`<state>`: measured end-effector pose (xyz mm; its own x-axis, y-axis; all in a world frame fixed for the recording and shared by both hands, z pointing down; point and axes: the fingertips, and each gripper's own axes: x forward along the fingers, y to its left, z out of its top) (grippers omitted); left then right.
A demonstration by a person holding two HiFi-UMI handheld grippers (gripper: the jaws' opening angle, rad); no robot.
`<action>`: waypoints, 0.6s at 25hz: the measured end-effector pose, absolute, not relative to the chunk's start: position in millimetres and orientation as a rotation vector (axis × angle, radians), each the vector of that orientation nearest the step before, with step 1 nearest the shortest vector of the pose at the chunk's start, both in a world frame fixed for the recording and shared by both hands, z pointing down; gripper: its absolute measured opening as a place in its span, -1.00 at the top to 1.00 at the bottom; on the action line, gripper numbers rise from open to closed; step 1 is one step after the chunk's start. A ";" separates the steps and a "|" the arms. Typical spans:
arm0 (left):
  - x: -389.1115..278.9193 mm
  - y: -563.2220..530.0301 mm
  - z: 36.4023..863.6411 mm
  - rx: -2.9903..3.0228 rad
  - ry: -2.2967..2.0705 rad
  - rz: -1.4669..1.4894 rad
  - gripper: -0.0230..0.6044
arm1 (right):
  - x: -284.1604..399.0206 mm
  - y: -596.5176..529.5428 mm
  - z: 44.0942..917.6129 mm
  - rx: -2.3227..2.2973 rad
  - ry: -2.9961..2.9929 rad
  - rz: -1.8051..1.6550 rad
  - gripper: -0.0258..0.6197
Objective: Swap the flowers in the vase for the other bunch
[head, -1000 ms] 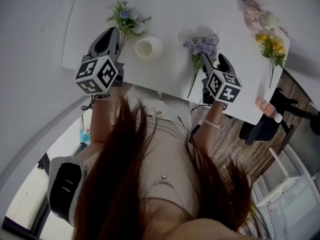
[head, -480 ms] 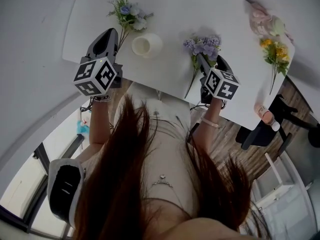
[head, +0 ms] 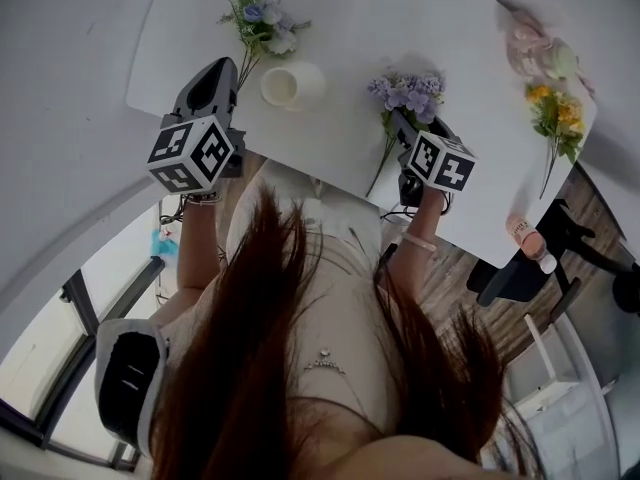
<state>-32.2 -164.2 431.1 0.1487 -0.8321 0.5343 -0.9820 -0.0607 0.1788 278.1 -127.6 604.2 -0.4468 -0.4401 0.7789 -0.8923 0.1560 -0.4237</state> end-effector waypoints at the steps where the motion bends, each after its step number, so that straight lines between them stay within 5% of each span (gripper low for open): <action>1: -32.1 -162.5 431.1 1.931 -1.731 0.399 0.91 | 277.7 -127.7 605.9 1.256 -1.962 1.247 -0.13; 15: -30.1 -138.4 429.1 1.869 -1.797 0.401 0.91 | 273.9 -128.7 627.3 1.165 -1.924 1.239 -0.12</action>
